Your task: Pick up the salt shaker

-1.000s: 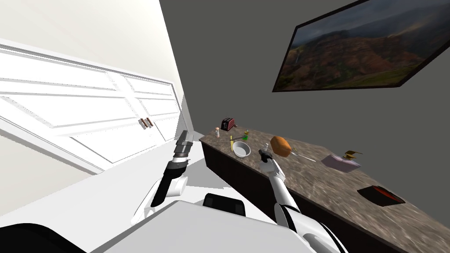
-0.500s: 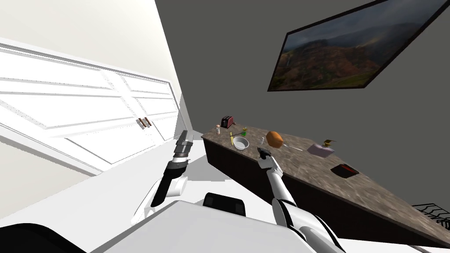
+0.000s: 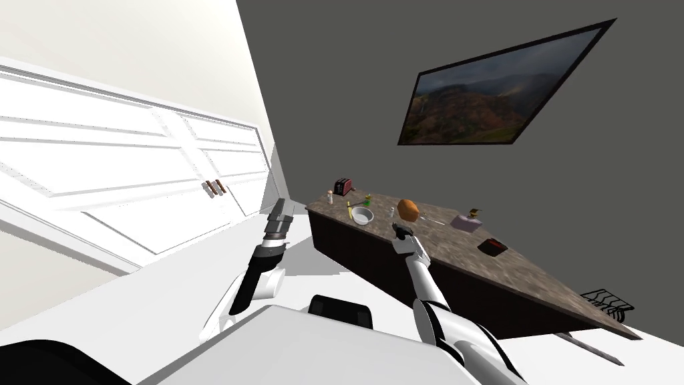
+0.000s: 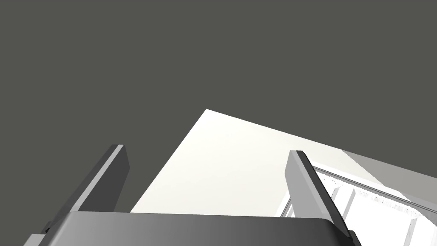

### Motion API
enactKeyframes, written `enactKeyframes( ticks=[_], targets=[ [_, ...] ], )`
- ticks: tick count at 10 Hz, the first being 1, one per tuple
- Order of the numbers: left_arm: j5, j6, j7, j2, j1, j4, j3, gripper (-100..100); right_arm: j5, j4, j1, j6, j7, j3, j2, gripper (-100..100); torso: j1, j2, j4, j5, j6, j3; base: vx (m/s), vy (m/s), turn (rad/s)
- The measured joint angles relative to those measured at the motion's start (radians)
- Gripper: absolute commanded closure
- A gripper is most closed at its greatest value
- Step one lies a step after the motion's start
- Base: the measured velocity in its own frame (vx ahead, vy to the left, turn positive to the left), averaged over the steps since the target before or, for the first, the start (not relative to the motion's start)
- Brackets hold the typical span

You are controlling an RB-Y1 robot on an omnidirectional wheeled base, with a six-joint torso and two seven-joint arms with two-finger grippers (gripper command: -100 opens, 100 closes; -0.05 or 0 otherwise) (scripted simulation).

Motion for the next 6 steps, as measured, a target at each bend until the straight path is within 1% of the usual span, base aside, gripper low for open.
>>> enactKeyframes(
  ticks=[2,4,6],
  targets=[
    [0.000,0.000,0.000,0.000,0.000,0.000,0.000,0,-0.003,0.000,0.010,-0.004,-0.009,0.002,-0.001,-100,0.001,-0.008,-0.002,0.000,0.000,-0.005,0.201,-0.094,0.106],
    [0.000,0.000,0.000,0.000,0.000,0.000,0.000,0,-0.001,0.005,0.022,-0.012,-0.026,0.006,-0.004,-100,-0.001,-0.009,-0.002,0.000,0.000,-0.005,0.200,-0.114,0.141],
    [0.000,0.000,0.000,0.000,0.000,0.000,0.000,0,0.006,0.013,0.032,-0.021,-0.044,0.011,-0.006,-100,0.001,-0.010,-0.003,0.000,0.000,-0.006,0.224,-0.074,0.151]
  ],
)
